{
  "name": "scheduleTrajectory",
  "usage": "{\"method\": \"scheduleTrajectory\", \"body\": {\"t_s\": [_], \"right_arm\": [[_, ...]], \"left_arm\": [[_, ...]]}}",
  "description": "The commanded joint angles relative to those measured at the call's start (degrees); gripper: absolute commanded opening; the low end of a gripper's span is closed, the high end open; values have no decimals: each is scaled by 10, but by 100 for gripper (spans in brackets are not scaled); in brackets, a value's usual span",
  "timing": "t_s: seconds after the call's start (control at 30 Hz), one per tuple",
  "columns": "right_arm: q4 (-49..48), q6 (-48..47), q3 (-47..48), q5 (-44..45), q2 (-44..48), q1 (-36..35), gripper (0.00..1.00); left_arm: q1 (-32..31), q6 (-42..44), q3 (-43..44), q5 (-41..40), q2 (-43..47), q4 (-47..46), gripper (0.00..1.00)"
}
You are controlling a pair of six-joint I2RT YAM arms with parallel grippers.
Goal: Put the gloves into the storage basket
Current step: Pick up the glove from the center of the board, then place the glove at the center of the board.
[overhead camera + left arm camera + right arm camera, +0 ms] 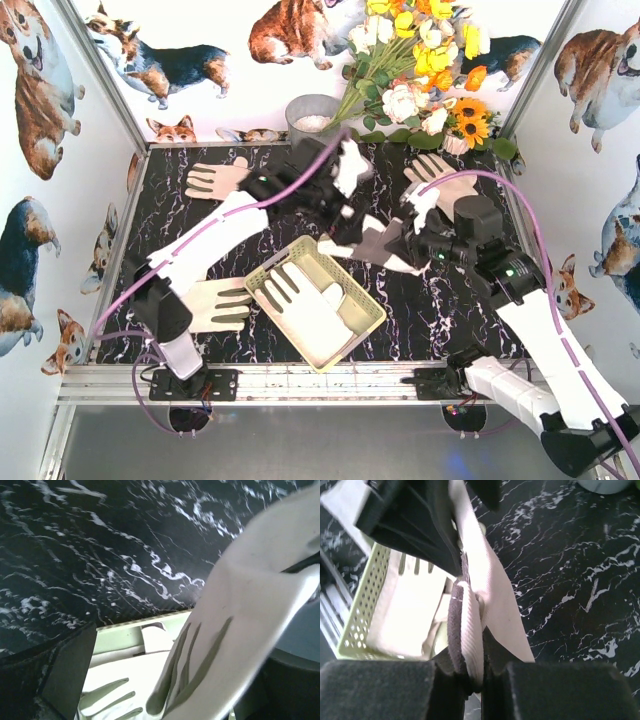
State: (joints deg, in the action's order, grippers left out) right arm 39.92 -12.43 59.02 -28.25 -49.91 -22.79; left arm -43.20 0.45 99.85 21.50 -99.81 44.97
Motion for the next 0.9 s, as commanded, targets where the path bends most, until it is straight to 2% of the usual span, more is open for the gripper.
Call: {"method": "scheduleTrajectory", "body": {"t_s": [0.0, 0.1, 0.2, 0.27, 0.4, 0.53, 0.63, 0.73, 0.87], "right_arm": [[-55, 180, 7, 118, 0, -2, 0], [-28, 255, 26, 174, -39, 7, 0], [-3, 377, 47, 252, -86, 20, 0], [-14, 432, 43, 277, -111, 37, 0], [-92, 525, 10, 248, -173, 80, 0], [-123, 562, 5, 244, -235, 100, 0], [-142, 571, -1, 245, -274, 113, 0], [-134, 589, -8, 232, -307, 136, 0], [-123, 584, -18, 250, -340, 152, 0]], "left_arm": [[58, -56, 28, -45, 49, -41, 100], [120, -108, 35, -31, 76, -71, 100], [184, -170, 14, 3, 87, -138, 100], [208, -187, 22, 1, 81, -150, 100], [227, -185, 38, -18, 65, -145, 100], [230, -178, 56, -31, 42, -115, 100], [230, -184, 29, -55, 48, -115, 100], [230, -194, -3, -49, 48, -128, 100], [230, -191, -3, -51, 49, -122, 100]]}}
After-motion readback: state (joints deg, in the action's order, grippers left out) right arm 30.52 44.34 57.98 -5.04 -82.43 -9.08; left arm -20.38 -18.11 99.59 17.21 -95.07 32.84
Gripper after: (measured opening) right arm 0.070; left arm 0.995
